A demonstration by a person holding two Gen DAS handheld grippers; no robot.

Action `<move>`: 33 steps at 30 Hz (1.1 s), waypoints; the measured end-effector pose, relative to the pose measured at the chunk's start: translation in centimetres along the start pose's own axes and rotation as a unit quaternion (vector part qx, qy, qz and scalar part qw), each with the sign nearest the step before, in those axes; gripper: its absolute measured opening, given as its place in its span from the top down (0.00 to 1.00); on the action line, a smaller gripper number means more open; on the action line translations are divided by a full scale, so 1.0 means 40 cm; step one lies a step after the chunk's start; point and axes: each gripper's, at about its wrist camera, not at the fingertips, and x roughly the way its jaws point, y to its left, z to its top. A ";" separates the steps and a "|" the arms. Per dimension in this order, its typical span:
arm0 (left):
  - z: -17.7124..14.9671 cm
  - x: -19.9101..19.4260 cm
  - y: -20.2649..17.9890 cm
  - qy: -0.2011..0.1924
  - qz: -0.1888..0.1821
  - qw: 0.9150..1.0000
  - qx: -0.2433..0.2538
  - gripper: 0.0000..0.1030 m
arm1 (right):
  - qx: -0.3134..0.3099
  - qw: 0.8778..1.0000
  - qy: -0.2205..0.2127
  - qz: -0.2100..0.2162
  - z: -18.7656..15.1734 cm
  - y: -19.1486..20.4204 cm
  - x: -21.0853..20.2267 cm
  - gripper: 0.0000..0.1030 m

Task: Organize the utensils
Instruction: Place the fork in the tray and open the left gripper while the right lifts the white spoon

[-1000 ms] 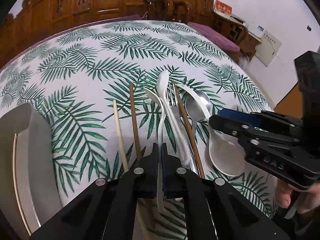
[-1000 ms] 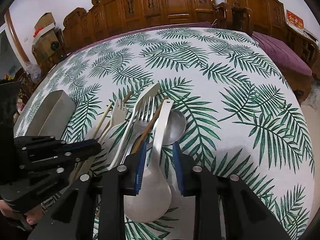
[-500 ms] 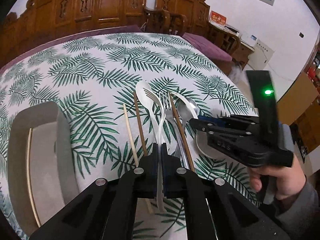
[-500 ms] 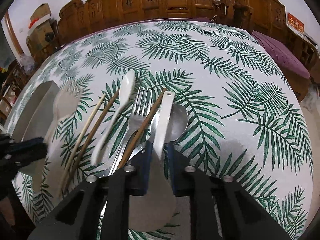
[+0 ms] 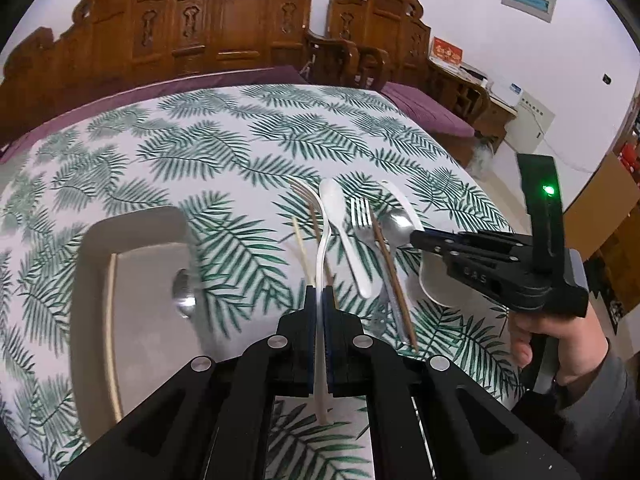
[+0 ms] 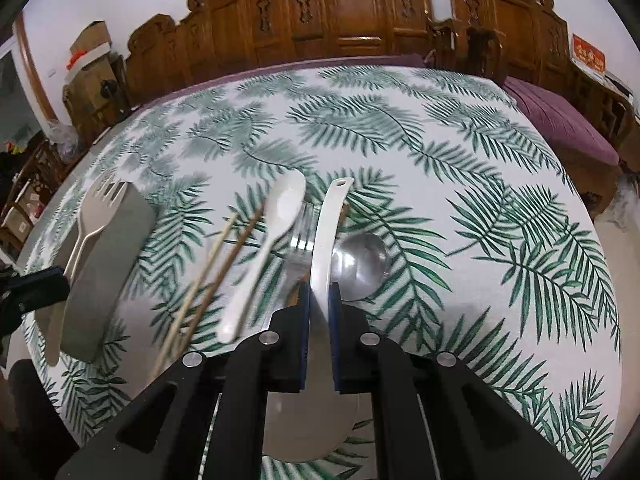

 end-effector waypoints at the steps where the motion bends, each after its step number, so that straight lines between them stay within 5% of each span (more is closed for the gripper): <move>1: -0.002 -0.009 0.008 -0.002 0.003 1.000 -0.002 0.98 | -0.003 1.000 -0.002 0.002 0.000 0.008 -0.004 0.90; 21: -0.053 -0.061 0.163 0.002 0.060 0.998 -0.034 0.98 | -0.075 0.995 -0.004 0.060 -0.015 0.195 -0.022 0.90; 33: -0.066 0.014 0.266 0.039 0.102 0.993 -0.049 0.98 | -0.097 0.992 0.003 0.079 -0.023 0.240 -0.023 0.90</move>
